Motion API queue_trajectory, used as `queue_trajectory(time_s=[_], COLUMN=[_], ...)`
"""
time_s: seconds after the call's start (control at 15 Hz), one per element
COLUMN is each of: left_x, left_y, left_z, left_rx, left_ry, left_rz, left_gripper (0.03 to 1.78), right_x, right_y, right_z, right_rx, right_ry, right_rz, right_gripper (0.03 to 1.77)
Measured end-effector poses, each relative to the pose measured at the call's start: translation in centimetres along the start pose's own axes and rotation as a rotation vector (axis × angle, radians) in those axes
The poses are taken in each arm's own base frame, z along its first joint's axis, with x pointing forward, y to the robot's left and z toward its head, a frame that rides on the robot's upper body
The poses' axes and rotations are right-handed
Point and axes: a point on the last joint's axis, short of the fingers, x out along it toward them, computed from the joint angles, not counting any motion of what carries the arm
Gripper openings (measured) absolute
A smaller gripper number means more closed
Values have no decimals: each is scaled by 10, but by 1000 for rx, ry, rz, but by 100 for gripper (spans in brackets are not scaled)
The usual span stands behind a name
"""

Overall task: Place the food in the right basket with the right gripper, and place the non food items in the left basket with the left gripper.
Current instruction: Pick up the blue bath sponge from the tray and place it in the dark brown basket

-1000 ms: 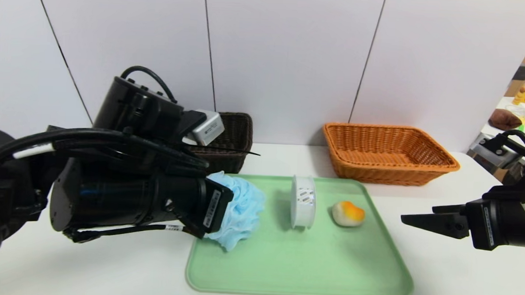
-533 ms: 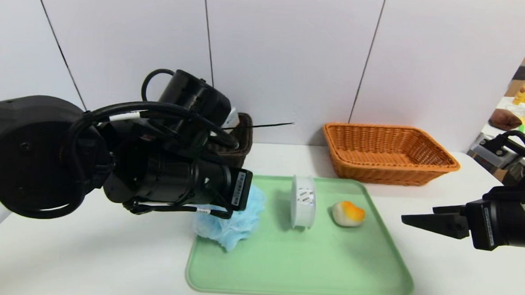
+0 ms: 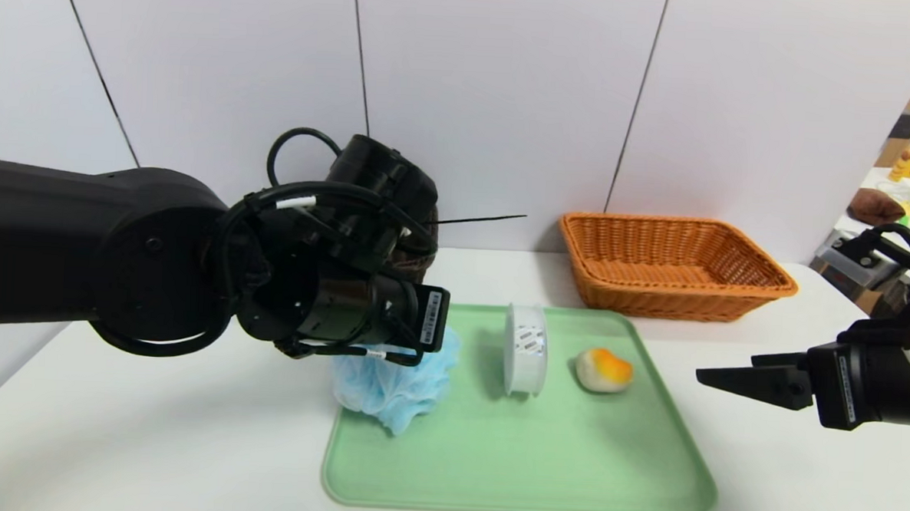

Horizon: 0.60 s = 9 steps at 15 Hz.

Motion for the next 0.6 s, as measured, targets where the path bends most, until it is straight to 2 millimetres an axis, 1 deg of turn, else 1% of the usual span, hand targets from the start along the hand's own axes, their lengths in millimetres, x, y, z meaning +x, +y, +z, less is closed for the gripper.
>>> queue_trajectory(time_s=[0.6], left_x=[-9], left_y=[2], left_z=[1], left_rx=[0], left_ry=[5], left_rz=[-2], left_gripper=[4], right_x=[-1], right_y=[0], right_z=[0], right_rx=[-3], right_ry=[-3], right_rz=[2], right_gripper=[171])
